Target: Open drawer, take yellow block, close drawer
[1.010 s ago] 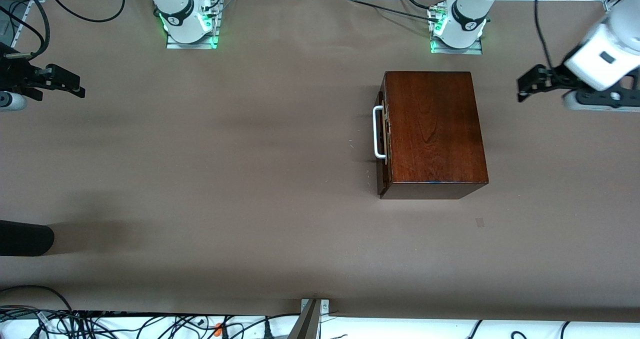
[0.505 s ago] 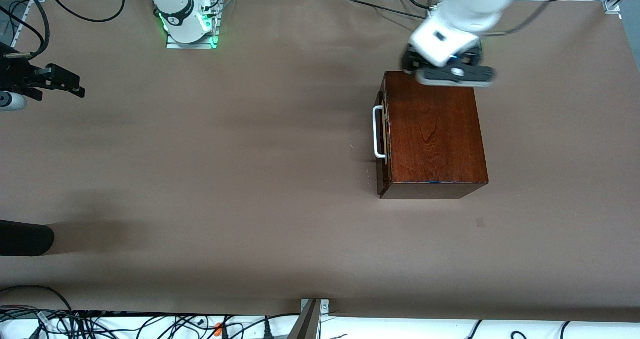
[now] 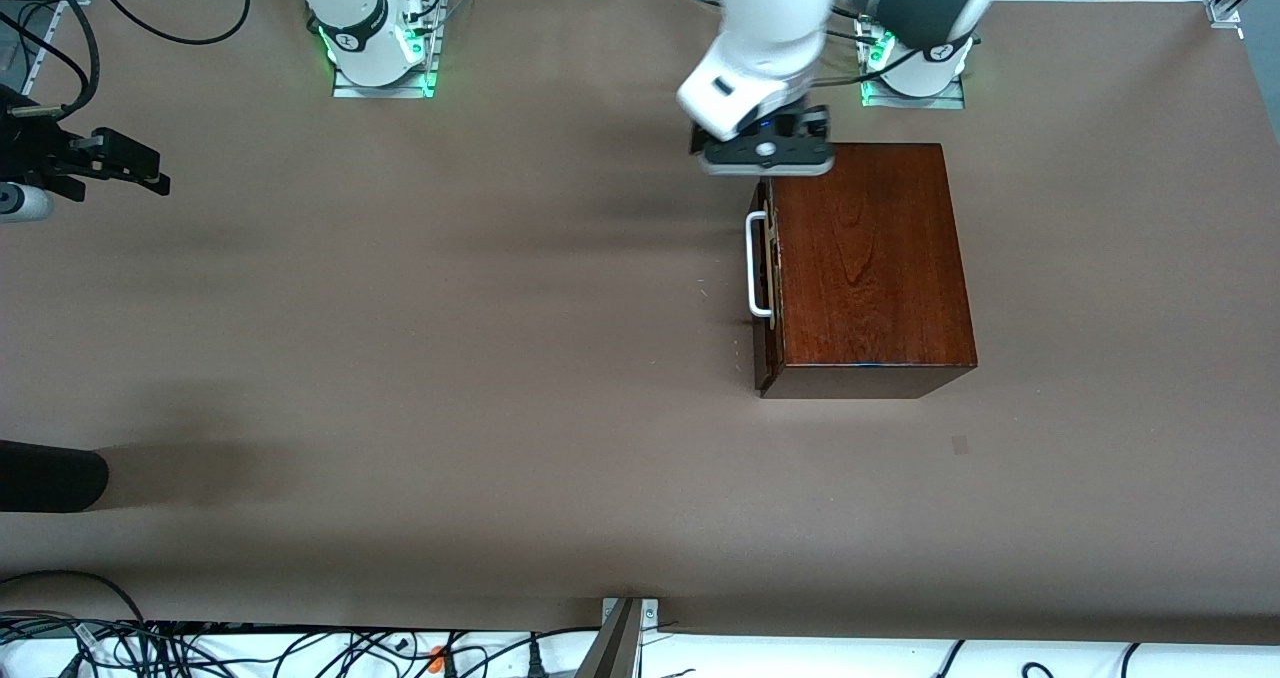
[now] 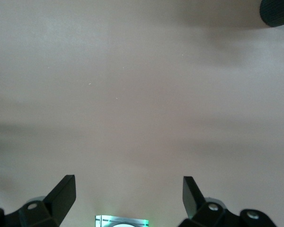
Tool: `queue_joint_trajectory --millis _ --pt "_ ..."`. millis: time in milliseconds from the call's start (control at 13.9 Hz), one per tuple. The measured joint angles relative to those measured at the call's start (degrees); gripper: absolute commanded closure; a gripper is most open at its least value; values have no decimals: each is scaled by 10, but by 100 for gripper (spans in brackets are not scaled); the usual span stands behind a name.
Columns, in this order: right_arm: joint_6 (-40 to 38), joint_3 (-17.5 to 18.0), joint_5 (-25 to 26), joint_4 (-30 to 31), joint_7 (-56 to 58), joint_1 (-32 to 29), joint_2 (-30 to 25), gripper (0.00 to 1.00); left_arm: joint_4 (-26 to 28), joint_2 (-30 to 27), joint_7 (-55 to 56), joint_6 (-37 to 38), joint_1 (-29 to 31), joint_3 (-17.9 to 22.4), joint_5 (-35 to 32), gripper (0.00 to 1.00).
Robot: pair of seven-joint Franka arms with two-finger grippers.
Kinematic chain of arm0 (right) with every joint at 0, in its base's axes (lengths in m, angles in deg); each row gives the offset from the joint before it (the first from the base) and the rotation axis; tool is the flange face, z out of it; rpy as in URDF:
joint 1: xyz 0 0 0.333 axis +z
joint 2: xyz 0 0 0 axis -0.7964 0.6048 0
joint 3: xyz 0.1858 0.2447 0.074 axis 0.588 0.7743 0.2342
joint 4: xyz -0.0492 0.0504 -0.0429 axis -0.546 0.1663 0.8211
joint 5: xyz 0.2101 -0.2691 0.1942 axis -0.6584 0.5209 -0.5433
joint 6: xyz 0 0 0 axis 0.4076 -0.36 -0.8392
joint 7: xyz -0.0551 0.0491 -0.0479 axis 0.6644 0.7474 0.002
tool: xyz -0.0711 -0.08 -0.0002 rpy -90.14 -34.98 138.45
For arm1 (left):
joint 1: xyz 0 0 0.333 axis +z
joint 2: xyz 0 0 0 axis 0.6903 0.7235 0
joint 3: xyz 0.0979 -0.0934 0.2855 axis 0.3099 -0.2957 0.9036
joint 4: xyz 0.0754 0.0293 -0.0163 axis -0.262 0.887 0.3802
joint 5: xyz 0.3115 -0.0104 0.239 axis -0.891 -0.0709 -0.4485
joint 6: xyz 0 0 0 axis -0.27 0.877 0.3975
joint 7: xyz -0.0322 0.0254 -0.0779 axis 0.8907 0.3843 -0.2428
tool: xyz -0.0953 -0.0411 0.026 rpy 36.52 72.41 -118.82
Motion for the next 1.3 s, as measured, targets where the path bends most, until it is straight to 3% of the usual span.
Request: queue_joint_trajectory --millis 649,1298 --pt "0 0 0 0 0 0 0 0 8 113 38 -30 -22 1 -103 0" --pt "0 0 0 0 0 0 0 0 32 163 63 -68 -27 3 -143 0"
